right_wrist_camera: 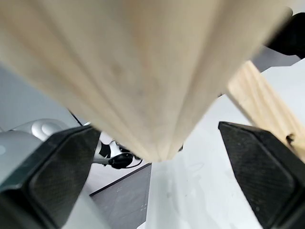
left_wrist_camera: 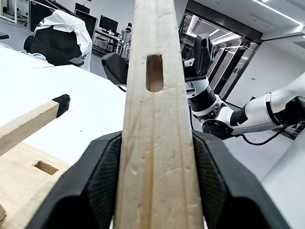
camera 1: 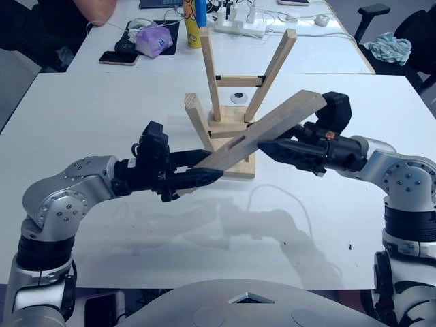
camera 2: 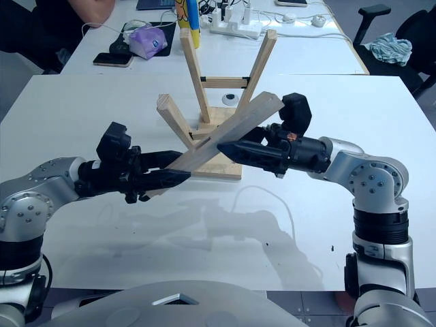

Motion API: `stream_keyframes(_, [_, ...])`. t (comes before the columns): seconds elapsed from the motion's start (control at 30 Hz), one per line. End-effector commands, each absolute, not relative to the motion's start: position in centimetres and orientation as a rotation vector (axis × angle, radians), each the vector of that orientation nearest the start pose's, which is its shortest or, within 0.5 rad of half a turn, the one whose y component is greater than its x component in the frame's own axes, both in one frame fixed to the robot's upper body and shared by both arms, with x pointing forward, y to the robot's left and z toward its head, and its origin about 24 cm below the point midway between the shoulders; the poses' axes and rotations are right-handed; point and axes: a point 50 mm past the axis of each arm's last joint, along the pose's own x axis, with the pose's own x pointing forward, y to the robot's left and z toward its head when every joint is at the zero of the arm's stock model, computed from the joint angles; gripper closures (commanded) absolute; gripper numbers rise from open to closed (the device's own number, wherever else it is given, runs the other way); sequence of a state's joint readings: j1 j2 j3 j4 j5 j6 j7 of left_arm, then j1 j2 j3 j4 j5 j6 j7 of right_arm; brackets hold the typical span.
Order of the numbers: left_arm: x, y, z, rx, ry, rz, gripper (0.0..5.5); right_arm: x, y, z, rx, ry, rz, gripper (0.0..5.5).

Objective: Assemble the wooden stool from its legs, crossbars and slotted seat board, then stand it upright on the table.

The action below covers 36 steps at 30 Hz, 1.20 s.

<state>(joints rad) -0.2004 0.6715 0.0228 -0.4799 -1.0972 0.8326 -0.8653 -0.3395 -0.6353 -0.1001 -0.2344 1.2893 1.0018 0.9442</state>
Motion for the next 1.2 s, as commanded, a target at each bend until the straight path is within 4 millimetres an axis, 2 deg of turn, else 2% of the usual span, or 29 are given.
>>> stream_keyframes(0.03, [21.3,14.9,15.7,-0.303,0.239,-1.423,3.43,23.5,-16.7,16.7,0.592,0.289,1.492,0.98])
stream_keyframes(0.23, [20.7,14.9,14.6,-0.318,0.293,-1.435,3.43,23.7,-17.0,16.5,0.599,0.290,1.482,0.98])
stream_keyframes(0.53, [20.5,15.1,14.1,-0.322,0.313,-1.430,3.43,23.6,-17.0,16.7,0.604,0.301,1.497,0.98])
stream_keyframes(0.87, [20.2,15.1,13.9,-0.323,0.335,-1.438,3.43,23.5,-17.0,16.4,0.596,0.319,1.502,2.24])
stream_keyframes(1.1, [20.2,15.3,13.6,-0.304,0.350,-1.424,3.43,23.5,-16.9,16.3,0.583,0.320,1.503,3.34])
stream_keyframes(1.2, [20.3,15.4,13.4,-0.291,0.349,-1.411,3.43,23.5,-16.9,16.2,0.573,0.320,1.499,3.41])
